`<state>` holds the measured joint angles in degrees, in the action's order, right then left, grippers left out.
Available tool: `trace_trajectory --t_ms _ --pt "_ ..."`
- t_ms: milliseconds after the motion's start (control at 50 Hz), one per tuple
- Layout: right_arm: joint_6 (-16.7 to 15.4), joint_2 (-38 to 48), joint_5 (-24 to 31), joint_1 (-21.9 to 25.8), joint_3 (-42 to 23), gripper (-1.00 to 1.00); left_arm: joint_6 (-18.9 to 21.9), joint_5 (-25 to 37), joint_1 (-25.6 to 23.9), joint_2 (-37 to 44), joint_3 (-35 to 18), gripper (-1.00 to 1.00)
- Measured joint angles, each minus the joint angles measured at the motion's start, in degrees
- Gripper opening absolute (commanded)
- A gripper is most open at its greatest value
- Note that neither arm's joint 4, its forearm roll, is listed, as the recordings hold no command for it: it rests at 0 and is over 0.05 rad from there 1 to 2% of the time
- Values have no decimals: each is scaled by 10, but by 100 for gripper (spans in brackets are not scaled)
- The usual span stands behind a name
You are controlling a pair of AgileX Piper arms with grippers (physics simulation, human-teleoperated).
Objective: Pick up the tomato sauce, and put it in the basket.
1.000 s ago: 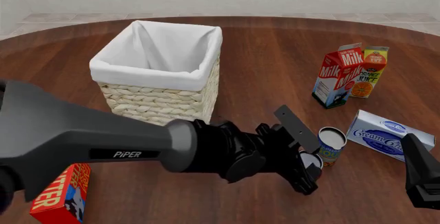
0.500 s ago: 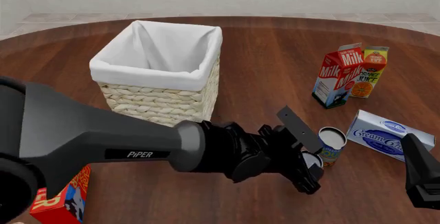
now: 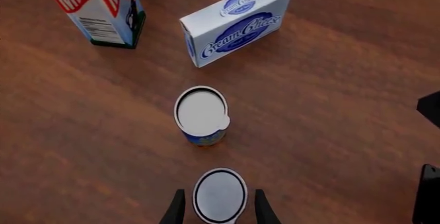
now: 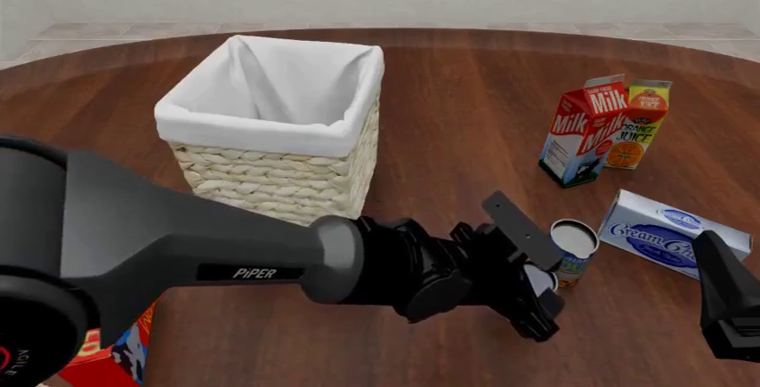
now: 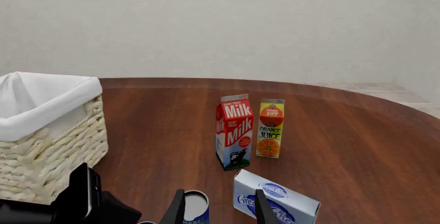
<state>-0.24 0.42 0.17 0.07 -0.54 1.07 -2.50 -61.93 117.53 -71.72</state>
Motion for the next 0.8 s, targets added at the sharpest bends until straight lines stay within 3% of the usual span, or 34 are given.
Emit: trace_trajectory --t_ms 800 --pt "0 0 0 0 0 100 -26 -14 -1 19 -5 100"
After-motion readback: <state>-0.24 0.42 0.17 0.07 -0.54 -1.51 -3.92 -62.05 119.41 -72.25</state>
